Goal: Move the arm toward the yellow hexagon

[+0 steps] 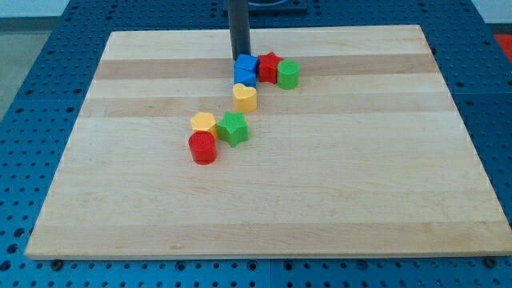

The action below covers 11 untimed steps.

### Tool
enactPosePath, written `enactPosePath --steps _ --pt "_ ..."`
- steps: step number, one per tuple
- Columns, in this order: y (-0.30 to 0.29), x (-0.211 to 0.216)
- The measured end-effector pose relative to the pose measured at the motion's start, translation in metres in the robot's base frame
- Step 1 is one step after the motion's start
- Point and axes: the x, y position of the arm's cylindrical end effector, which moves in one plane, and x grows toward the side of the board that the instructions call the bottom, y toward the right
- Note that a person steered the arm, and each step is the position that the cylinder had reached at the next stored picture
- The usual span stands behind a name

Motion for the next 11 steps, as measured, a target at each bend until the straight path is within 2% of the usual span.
enactPosePath --steps 3,5,6,7,8,11 --pt "0.004 0.012" --pt "0.003 -0.003" --pt "-0.025 -0.006" --pt "-0.061 0.017" --pt "-0.068 0.049" --pt "-0.066 0.086"
